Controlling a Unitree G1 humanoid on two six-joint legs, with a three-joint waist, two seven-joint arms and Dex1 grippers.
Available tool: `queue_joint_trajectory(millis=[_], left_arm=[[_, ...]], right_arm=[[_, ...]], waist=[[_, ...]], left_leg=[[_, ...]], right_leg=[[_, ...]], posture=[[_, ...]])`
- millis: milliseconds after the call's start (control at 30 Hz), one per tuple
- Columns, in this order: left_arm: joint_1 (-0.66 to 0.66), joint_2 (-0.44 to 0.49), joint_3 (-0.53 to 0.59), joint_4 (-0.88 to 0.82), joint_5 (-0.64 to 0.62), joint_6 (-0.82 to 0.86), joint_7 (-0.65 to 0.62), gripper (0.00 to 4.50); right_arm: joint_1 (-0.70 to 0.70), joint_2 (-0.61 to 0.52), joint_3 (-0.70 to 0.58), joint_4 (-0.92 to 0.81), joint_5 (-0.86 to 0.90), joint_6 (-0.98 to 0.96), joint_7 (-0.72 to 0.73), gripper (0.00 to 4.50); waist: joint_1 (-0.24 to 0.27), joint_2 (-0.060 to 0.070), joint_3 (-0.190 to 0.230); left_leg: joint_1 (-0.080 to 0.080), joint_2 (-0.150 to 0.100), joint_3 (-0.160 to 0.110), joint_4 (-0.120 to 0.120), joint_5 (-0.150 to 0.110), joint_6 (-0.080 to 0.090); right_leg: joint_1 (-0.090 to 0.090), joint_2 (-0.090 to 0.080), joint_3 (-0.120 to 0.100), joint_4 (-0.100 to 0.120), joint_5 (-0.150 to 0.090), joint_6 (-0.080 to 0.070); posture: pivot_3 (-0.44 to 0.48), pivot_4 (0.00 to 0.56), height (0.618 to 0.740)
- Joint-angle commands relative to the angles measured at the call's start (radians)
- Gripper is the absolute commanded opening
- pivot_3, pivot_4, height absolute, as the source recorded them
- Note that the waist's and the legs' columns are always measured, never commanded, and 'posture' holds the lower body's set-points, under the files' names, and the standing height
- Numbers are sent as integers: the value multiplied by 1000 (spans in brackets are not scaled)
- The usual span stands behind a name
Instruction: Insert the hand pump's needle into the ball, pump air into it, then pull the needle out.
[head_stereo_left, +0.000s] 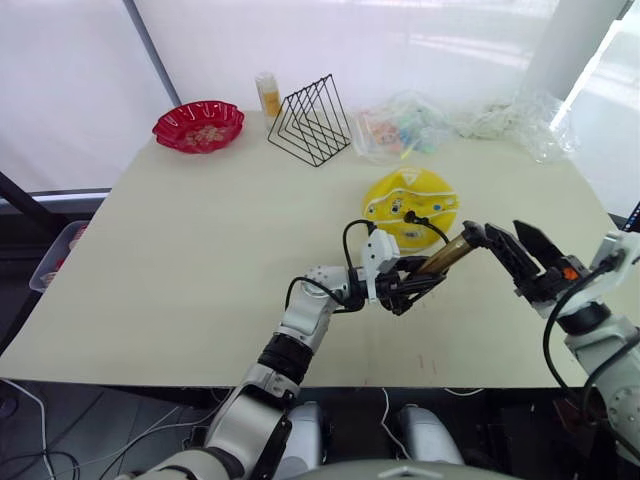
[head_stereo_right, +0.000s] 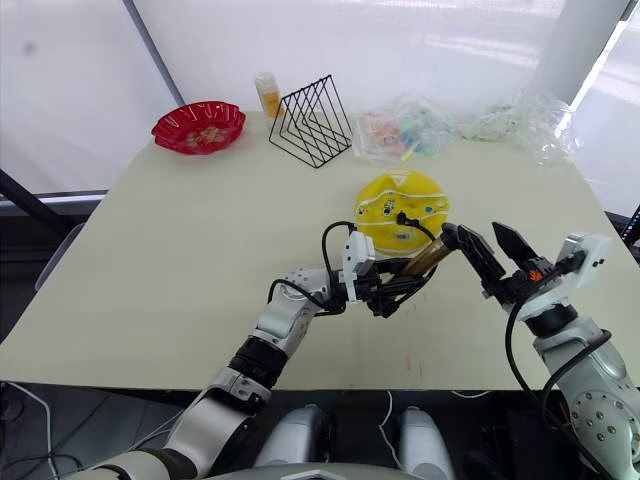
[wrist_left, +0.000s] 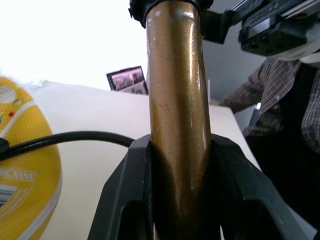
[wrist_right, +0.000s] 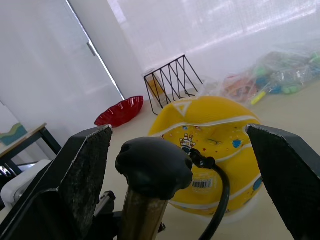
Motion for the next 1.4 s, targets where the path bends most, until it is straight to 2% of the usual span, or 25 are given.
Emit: queue_joint_trajectory(millis=[33,467,967,1100,1133,1200,1400], left_arm=[[6,-20,20,3,-50,-83,-57,1031],[10,-32,32,16,-71,-112,-93,1031],[4,-36,34,44,-62,-111,-86,1031],[1,-36,36,49,-60,-110,-84,1031],[1,-36,35,48,-61,-110,-86,1031],[2,-37,34,47,-62,-109,-87,1031],[10,-38,28,40,-62,-100,-89,1031]], right_arm=[[-47,-3,34,-42,32,28,-23,4500],[-89,57,124,-68,71,53,-49,4500],[-73,35,126,-108,162,61,-71,4500],[-75,31,131,-109,161,58,-74,3460],[-76,30,134,-107,152,58,-77,2858],[-78,30,136,-104,143,58,-80,2132],[-87,28,140,-98,126,53,-77,2115]], waist=[[0,0,0],[0,0,0],[0,0,0],[0,0,0],[0,0,0],[0,0,0],[0,0,0]], left_leg=[[0,0,0,0,0,0],[0,0,-1,0,0,0],[0,1,-1,0,0,0],[0,1,-1,0,0,0],[0,1,-1,0,0,0],[0,1,-1,0,0,0],[0,1,-1,0,0,0]], right_leg=[[0,0,0,0,0,0],[0,1,0,0,1,2],[0,1,-1,0,1,2],[0,1,-1,0,1,2],[0,1,-1,0,1,1],[0,1,-1,0,0,0],[0,1,-1,0,0,0]], posture=[[0,150,737],[0,150,737],[0,150,737],[0,150,737],[0,150,737],[0,150,737],[0,150,737]])
